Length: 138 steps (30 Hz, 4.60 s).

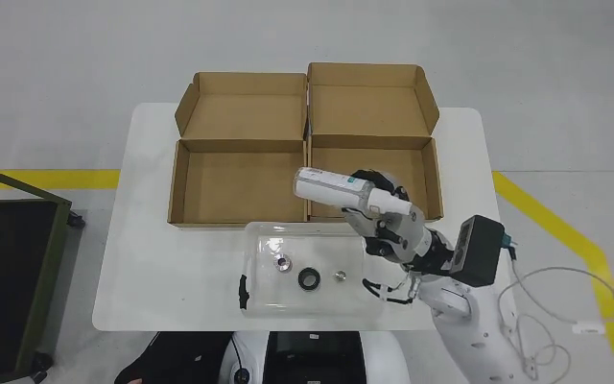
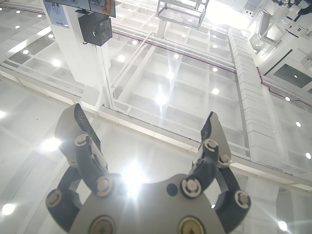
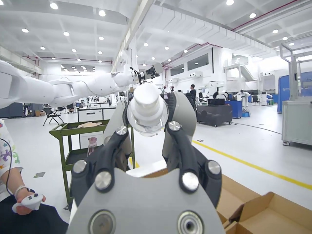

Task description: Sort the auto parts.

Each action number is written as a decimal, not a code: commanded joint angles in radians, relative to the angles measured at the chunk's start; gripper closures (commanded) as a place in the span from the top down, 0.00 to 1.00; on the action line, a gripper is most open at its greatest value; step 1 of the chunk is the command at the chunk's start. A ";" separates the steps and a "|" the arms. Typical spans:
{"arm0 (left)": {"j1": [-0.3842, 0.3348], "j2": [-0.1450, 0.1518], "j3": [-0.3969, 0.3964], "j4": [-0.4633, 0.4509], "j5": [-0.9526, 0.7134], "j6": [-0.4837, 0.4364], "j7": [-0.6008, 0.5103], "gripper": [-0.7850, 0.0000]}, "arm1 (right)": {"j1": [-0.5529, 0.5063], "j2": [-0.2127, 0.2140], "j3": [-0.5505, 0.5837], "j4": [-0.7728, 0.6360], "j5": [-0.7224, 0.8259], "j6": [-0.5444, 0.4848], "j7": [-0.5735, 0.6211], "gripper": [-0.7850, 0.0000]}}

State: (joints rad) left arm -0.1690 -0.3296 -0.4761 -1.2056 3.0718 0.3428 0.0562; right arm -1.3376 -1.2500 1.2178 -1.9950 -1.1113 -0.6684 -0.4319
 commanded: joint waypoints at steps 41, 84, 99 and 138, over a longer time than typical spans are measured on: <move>0.000 0.000 0.000 0.000 0.000 0.000 0.000 1.00 | 0.183 0.017 0.016 0.346 -0.248 0.101 0.483 0.00; 0.000 0.000 0.000 0.000 0.000 0.000 0.000 1.00 | 0.350 0.006 -0.102 0.517 -0.207 0.046 0.675 1.00; 0.000 0.000 0.000 0.000 0.000 0.000 0.000 1.00 | 0.151 0.056 0.026 0.106 -0.176 -0.112 0.812 1.00; 0.000 0.000 0.000 0.000 0.000 0.000 0.000 1.00 | -0.047 0.129 -0.034 -0.038 -0.296 -0.325 1.081 0.71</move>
State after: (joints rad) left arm -0.1690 -0.3296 -0.4761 -1.2056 3.0718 0.3428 0.0562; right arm -1.3872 -1.1218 1.1867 -2.0362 -1.4031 -0.9951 0.6432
